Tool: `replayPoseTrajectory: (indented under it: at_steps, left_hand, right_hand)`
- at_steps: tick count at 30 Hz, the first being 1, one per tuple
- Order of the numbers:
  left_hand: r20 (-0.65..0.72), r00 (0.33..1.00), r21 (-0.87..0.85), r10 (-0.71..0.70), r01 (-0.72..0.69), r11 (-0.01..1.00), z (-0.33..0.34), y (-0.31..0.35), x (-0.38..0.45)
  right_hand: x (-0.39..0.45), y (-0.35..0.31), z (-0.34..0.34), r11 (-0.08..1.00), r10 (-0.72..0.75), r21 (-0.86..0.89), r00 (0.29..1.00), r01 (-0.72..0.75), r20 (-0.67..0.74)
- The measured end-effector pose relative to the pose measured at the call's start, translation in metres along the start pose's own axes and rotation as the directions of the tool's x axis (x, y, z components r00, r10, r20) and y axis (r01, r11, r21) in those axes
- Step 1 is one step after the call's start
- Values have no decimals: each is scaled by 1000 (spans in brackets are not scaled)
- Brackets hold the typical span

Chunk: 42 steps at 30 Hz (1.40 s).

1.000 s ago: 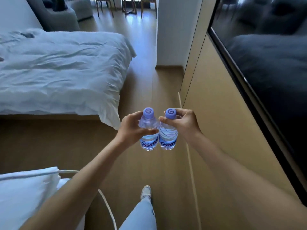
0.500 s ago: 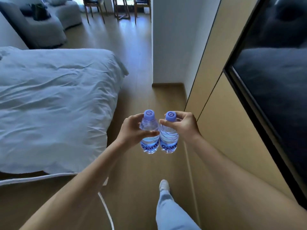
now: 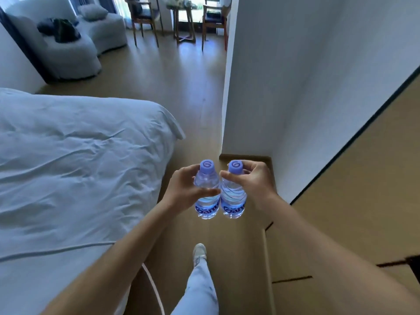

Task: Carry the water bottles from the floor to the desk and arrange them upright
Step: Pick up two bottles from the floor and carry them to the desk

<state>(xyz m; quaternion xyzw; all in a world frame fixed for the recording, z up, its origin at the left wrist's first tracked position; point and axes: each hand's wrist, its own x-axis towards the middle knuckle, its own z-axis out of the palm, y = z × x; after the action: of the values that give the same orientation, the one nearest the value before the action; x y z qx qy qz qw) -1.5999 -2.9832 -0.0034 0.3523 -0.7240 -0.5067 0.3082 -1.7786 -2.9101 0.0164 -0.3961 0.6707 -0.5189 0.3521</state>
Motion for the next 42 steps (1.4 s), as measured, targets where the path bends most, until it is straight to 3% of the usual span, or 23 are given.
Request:
replayPoseTrajectory:
  at_steps: [17, 28, 35, 42]
  left_hand:
    - [-110, 994, 207, 11, 12, 978, -170, -76, 526]
    - [-182, 981, 216, -62, 101, 971, -291, -129, 850]
    - [-80, 995, 193, -58, 73, 979, -368, -188, 1061]
    - [54, 998, 155, -41, 32, 987, -421, -202, 1257]
  right_hand:
    - [557, -65, 105, 999, -31, 24, 1000, 31, -4]
    - [900, -120, 181, 998, -65, 18, 998, 65, 8]
    - [1107, -134, 232, 997, -75, 18, 997, 75, -19]
    - [1279, -168, 246, 997, -32, 59, 991, 40, -131]
